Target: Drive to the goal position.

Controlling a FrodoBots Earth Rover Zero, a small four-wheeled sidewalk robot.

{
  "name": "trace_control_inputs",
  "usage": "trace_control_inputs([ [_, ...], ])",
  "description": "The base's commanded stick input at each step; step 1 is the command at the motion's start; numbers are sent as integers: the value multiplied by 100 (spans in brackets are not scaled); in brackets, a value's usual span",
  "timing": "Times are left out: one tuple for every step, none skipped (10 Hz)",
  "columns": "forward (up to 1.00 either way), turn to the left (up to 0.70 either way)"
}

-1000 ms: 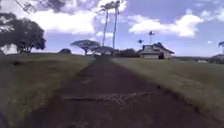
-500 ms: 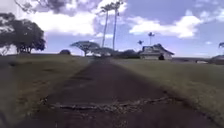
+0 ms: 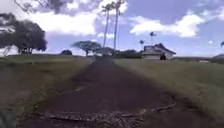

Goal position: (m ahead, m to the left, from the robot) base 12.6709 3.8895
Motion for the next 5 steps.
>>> trace_control_inputs([
  [50,0],
  [50,0],
  [50,0],
  [50,0],
  [50,0],
])
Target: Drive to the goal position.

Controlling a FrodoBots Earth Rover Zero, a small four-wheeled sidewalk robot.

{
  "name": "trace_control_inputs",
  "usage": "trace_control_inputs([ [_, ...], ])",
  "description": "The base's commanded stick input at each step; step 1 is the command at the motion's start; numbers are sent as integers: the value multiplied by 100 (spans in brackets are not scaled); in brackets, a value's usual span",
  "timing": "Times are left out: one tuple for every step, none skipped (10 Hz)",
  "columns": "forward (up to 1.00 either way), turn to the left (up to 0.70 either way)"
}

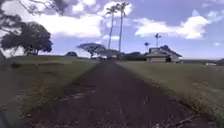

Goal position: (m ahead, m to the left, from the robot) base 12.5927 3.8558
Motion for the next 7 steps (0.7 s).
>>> trace_control_inputs([
  [50,0],
  [50,0],
  [50,0],
  [50,0],
  [50,0],
  [50,0],
  [50,0],
])
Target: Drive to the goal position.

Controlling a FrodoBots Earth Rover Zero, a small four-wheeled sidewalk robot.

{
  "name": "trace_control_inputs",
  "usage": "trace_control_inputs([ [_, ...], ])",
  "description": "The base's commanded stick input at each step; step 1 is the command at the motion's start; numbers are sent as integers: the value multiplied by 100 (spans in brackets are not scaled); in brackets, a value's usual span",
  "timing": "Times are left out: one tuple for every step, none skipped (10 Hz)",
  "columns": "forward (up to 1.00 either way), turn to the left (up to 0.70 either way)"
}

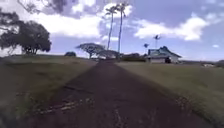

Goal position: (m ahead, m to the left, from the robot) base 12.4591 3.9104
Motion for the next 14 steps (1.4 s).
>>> trace_control_inputs([
  [50,0],
  [50,0],
  [50,0],
  [50,0],
  [50,0],
  [50,0],
  [50,0],
  [50,0],
  [50,0],
  [50,0],
  [50,0],
  [50,0],
  [50,0],
  [50,0],
])
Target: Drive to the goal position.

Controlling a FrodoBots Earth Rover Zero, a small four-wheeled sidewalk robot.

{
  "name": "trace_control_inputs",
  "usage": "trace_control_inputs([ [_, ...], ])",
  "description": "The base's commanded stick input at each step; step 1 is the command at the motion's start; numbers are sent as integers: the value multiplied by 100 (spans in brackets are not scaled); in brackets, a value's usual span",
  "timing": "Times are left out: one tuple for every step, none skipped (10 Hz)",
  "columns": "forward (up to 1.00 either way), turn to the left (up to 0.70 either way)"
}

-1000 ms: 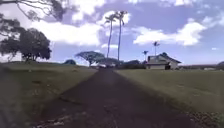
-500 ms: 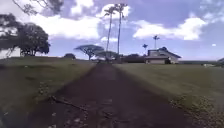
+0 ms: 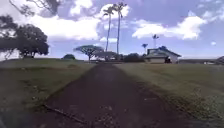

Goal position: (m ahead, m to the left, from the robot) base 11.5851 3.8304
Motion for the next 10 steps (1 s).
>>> trace_control_inputs([
  [50,0],
  [50,0],
  [50,0],
  [50,0],
  [50,0],
  [50,0],
  [50,0],
  [50,0],
  [50,0],
  [50,0],
])
